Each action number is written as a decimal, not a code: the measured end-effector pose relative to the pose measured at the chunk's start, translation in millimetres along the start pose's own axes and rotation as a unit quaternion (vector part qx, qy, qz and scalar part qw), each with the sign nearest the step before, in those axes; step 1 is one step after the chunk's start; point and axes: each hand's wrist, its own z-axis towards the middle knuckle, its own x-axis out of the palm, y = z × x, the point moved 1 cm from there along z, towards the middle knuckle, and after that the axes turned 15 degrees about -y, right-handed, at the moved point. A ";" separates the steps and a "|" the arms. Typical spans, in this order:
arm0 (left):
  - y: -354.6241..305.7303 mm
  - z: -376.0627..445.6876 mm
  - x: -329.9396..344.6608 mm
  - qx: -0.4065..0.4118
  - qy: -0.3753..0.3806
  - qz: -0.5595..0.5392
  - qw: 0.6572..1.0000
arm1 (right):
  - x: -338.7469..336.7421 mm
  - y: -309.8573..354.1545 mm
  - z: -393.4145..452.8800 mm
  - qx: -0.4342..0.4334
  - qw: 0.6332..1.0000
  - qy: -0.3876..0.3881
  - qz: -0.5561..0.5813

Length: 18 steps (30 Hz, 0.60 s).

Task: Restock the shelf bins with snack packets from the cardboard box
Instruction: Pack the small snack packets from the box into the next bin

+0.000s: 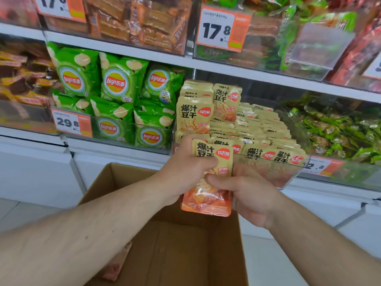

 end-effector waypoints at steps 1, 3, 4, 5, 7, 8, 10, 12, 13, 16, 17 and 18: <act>-5.7 2.2 5.3 0.014 0.014 0.022 1.000 | -6.9 6.7 0.5 -0.005 1.000 -0.002 -0.005; -17.6 4.8 16.6 0.036 0.036 0.049 0.997 | -23.1 21.9 1.2 -0.012 1.000 -0.007 -0.012; -22.8 5.5 22.3 0.048 0.041 0.064 0.996 | -32.0 30.7 0.9 -0.021 1.000 -0.013 -0.015; -25.4 6.9 27.0 0.062 0.041 0.080 0.994 | -41.8 39.6 0.7 -0.033 0.999 -0.024 -0.014; -26.3 10.1 34.2 0.107 0.036 0.123 0.986 | -64.1 57.3 3.5 -0.056 0.996 -0.074 0.002; -26.8 11.5 36.9 0.139 0.035 0.154 0.978 | -75.8 65.5 7.4 -0.070 0.992 -0.108 0.014; -26.8 17.5 43.7 0.221 0.044 0.261 0.939 | -95.5 80.4 17.9 -0.101 0.981 -0.161 0.036; -28.0 25.7 53.8 0.320 0.056 0.412 0.851 | -106.8 90.8 29.4 -0.124 0.974 -0.186 0.040; -28.1 31.3 59.5 0.360 0.061 0.475 0.800 | -110.4 94.9 35.8 -0.135 0.971 -0.195 0.030; -25.7 52.9 75.6 0.369 0.082 0.611 0.695 | -112.8 105.1 53.7 -0.168 0.960 -0.221 -0.022; -23.4 60.8 79.1 0.348 0.089 0.643 0.676 | -111.9 108.0 59.7 -0.177 0.957 -0.227 -0.038; -20.8 67.9 82.0 0.325 0.097 0.667 0.664 | -110.3 110.8 65.0 -0.186 0.954 -0.231 -0.050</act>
